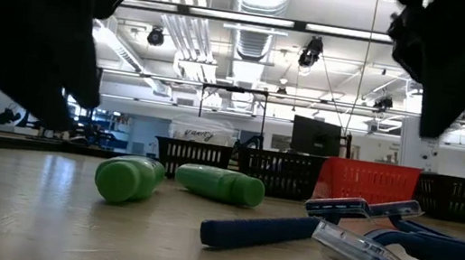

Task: Pick & Place Travel size toiletries
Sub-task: Put the blue razor into the red bin

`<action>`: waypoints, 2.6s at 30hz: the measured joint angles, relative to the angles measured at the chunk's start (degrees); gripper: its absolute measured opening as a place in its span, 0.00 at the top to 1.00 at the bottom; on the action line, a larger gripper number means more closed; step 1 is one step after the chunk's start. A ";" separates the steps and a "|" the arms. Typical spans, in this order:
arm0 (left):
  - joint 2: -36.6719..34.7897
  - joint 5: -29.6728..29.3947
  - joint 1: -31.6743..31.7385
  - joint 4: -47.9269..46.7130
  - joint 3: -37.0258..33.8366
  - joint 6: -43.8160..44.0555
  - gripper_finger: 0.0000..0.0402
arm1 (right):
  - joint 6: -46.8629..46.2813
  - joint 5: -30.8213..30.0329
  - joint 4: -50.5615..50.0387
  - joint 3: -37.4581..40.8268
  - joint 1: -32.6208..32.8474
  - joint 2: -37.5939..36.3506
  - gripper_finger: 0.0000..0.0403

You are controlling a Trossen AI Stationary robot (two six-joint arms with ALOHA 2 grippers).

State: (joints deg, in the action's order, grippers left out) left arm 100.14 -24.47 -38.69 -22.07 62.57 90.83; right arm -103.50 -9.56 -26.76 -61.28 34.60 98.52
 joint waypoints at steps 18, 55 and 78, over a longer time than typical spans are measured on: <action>-1.96 0.57 -0.86 -9.88 -0.02 -5.37 0.58 | 1.94 5.56 -22.35 -20.19 -3.96 16.60 0.38; -27.93 -2.67 -1.22 -5.20 -22.82 -13.07 0.58 | 3.03 6.12 -28.59 -25.48 -7.90 23.79 0.84; -34.40 -8.21 4.37 -1.88 -26.40 -10.22 0.58 | 14.20 -7.35 -36.52 -11.96 -24.65 -5.84 0.94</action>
State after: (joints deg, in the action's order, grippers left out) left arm 65.73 -32.68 -34.32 -23.94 36.16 80.60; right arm -89.30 -16.91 -63.28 -73.24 9.95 92.67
